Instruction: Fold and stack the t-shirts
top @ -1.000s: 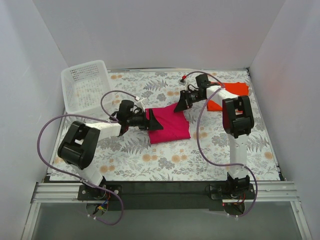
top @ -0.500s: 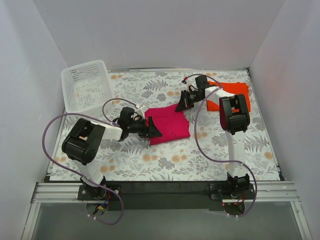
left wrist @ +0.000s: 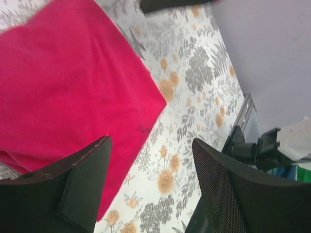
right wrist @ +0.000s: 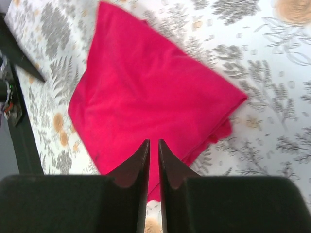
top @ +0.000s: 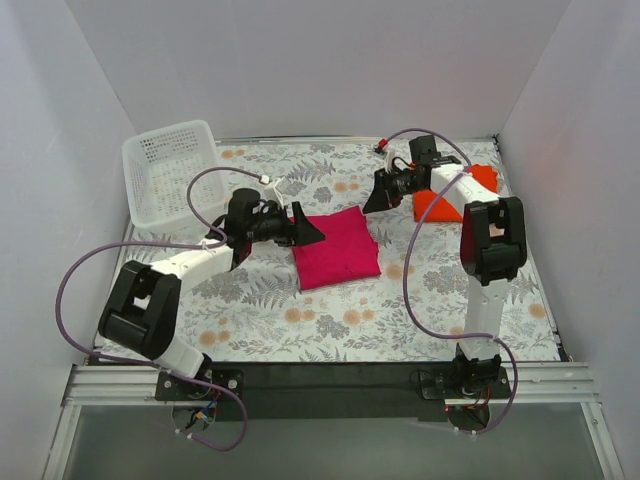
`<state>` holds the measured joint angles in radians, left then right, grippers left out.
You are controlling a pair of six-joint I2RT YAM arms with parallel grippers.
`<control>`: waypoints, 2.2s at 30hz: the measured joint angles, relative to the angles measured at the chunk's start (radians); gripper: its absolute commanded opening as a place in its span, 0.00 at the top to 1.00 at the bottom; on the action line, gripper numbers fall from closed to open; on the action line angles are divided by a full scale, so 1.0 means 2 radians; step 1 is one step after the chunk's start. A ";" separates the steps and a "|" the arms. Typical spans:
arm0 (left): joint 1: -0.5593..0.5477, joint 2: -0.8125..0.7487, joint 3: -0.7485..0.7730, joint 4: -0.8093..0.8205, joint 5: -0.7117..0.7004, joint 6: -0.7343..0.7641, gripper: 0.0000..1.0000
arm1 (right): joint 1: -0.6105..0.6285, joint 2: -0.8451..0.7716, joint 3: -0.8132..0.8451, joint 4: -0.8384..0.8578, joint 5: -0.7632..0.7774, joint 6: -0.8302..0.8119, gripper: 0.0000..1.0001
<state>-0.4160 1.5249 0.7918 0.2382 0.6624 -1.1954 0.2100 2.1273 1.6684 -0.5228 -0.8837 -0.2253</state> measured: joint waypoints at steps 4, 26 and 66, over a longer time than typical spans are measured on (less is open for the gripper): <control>0.011 0.030 0.043 -0.004 -0.015 -0.010 0.37 | 0.005 -0.048 -0.058 -0.027 -0.029 -0.063 0.81; 0.081 0.248 0.156 0.006 0.015 -0.040 0.38 | 0.023 -0.022 -0.178 -0.082 -0.018 -0.152 0.86; 0.096 -0.490 -0.137 -0.196 -0.257 0.107 0.02 | 0.041 -0.146 -0.276 0.159 0.167 0.104 0.04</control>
<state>-0.2245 0.5446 0.5186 -0.1547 0.1490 -0.9806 0.2916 1.8343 1.1160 -0.2054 -0.5507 -0.0166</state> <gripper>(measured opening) 0.982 0.956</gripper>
